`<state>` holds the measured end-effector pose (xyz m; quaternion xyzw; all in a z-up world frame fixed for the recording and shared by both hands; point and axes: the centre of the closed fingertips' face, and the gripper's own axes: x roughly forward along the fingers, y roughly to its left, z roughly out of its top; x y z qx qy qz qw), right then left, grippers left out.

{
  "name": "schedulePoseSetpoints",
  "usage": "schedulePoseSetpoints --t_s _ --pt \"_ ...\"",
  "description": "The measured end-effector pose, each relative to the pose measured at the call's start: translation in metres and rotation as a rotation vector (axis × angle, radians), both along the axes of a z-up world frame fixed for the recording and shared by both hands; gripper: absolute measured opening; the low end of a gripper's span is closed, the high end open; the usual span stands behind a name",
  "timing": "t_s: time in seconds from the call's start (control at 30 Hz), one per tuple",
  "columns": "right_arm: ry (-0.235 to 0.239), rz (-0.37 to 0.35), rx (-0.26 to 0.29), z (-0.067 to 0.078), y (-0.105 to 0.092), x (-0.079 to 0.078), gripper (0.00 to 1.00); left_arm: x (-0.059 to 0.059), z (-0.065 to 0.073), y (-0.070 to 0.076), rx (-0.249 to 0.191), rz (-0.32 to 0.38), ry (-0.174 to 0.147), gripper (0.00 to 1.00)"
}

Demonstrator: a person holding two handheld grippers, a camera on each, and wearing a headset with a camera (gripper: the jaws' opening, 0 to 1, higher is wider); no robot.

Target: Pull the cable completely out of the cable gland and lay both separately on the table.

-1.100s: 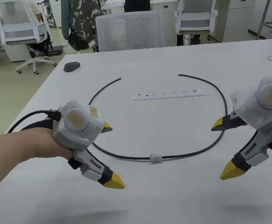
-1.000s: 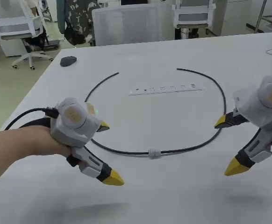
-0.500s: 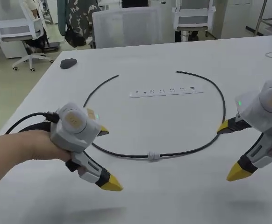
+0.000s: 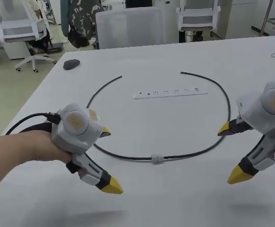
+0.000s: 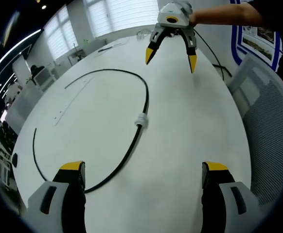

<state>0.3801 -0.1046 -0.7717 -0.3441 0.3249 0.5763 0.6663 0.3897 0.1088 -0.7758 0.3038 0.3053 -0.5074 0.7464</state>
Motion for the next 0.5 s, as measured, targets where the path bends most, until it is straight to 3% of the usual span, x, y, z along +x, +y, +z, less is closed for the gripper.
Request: schedulePoseSetpoints --t_s 0.1,0.17,0.3,0.5 --pt "0.005 -0.012 0.020 0.003 0.006 0.003 0.75 0.002 0.001 0.001 -0.003 0.004 -0.005 0.99" --pt "0.007 -0.014 0.037 0.006 0.010 0.005 0.67 0.002 0.002 0.000 -0.010 0.006 -0.001 0.99" --pt "0.010 -0.030 0.061 0.006 0.017 0.011 0.72 0.002 0.001 0.000 -0.011 0.005 0.005 0.99" --pt "-0.007 -0.016 0.068 0.003 0.029 0.015 0.69 0.001 -0.003 -0.003 -0.022 0.005 0.021 0.99"
